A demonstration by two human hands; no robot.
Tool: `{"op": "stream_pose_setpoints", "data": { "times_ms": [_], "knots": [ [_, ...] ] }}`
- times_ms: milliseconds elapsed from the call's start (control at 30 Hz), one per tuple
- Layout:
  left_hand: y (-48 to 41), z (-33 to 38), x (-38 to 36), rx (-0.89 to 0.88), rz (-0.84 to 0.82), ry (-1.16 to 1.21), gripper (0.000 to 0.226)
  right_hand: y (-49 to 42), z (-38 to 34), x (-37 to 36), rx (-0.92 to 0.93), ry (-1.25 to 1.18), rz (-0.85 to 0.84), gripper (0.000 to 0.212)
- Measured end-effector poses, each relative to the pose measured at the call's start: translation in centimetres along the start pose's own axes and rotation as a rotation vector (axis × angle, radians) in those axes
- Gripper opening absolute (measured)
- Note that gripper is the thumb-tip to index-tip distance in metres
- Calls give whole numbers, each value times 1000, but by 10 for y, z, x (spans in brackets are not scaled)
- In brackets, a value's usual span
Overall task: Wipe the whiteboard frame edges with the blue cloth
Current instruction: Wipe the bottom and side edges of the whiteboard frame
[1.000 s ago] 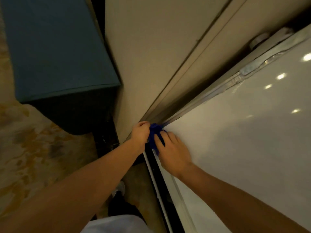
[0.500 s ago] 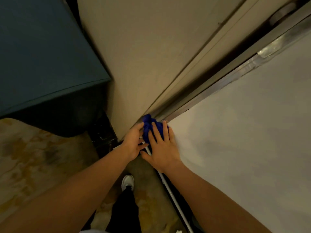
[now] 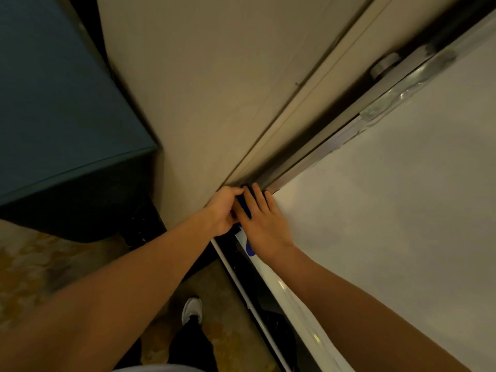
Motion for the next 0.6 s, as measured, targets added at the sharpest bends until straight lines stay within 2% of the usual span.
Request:
{"op": "stream_pose_setpoints", "data": {
  "times_ms": [100,200,267,300,400,533,600],
  "knots": [
    [-2,-13,9,-4,3,-5,27,1,8,-1,53,199,-37,68],
    [-7,-34,19,-91,150,91,27,-7,8,-1,112,352,-104,54],
    [-10,-46,21,-63,260,116,26,-12,9,7,133,435,-135,55],
    [-11,-52,20,0,260,125,27,-13,12,14,128,456,-136,57],
    [-11,-65,13,208,65,217,38,-11,30,45,56,445,-69,60],
    [-10,-62,7,202,-80,235,35,1,51,62,-99,416,24,73],
    [-9,-63,8,224,-106,236,38,4,37,43,-83,391,-30,81]
  ]
}}
Point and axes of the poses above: each hand's wrist, its own y-axis away from the middle knuckle, its own x-axis out of the back of the hand, z = x × y, the point moved 4 cm from there along -y, towards the middle knuckle, and after that the axes turned 10 degrees about -z, right-handed, at the moved point
